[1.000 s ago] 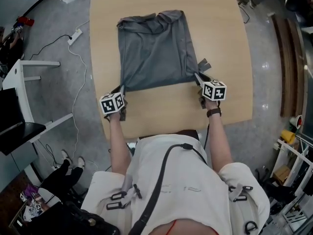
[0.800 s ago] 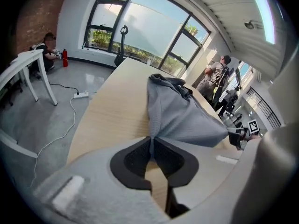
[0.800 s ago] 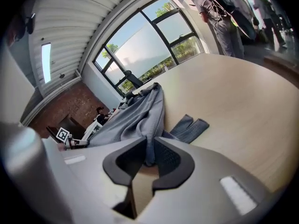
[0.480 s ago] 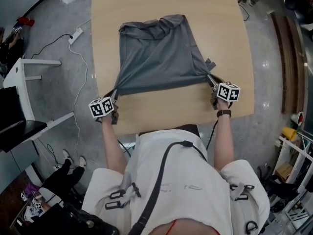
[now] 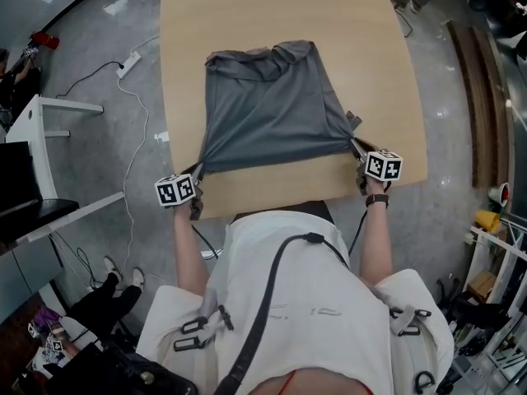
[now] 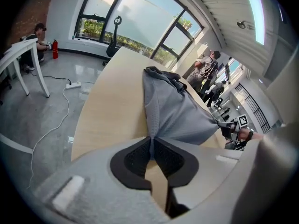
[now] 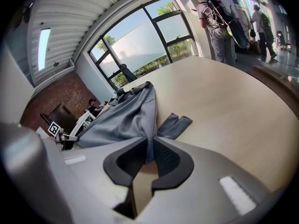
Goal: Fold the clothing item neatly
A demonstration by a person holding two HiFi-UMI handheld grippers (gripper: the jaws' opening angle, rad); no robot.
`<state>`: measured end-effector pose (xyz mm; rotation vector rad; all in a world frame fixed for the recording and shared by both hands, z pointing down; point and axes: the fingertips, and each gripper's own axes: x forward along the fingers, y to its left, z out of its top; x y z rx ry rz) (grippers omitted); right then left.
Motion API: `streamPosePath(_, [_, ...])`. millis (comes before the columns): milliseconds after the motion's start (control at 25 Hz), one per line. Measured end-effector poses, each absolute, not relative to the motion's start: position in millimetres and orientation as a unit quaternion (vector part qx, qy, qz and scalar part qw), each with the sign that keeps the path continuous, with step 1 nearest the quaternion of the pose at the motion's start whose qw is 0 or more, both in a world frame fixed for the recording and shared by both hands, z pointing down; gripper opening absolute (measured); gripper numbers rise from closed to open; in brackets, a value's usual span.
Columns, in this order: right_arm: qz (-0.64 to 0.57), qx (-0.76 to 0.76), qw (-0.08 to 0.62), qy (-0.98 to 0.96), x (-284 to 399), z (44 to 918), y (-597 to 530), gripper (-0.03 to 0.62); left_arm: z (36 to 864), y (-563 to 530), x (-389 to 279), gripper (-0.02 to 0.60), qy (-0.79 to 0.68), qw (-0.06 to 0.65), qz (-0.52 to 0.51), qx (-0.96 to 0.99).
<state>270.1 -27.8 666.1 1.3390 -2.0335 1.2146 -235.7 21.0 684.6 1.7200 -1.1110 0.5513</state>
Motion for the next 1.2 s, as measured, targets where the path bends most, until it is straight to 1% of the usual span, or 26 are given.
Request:
streamPosePath(320, [0.443,0.509,0.212,-0.706,285.2,670.8,51.5,0.043,684.3,106.1,-221.3,0.020,-0.418,0.495,0.237,0.724])
streamPosePath(600, [0.445,0.537,0.209,-0.686,285.5,678.0,103.3,0.044,686.1,142.0,-224.4,0.021,-0.403,0.486,0.239,0.738])
streamPosePath(800, [0.442,0.559,0.200,-0.672,289.1,679.3,111.0,0.050,683.4,159.1,-216.0,0.029,-0.392,0.472,0.247,0.750])
streamPosePath(840, [0.437,0.562,0.201,-0.673,290.5,678.2,111.6,0.059,682.7,163.8,-215.5,0.038,-0.399,0.470,0.245,0.748])
streamPosePath(920, [0.422,0.571,0.204,-0.674,297.7,673.4,111.9,0.075,681.4,170.8,-218.3,0.083,-0.425,0.464,0.241,0.739])
streamPosePath(1040, [0.397,0.591,0.201,-0.673,314.2,660.5,111.4,0.124,673.9,179.8,-230.2,0.084,-0.471,0.438,0.242,0.727])
streamPosePath(1160, [0.374,0.594,0.180,-0.689,317.1,643.4,122.6,0.121,654.7,194.2,-236.7,0.081,-0.509,0.407,0.230,0.722])
streamPosePath(1200, [0.367,0.585,0.173,-0.703,310.2,638.0,129.5,0.107,645.4,199.9,-234.2,0.054,-0.519,0.397,0.221,0.724])
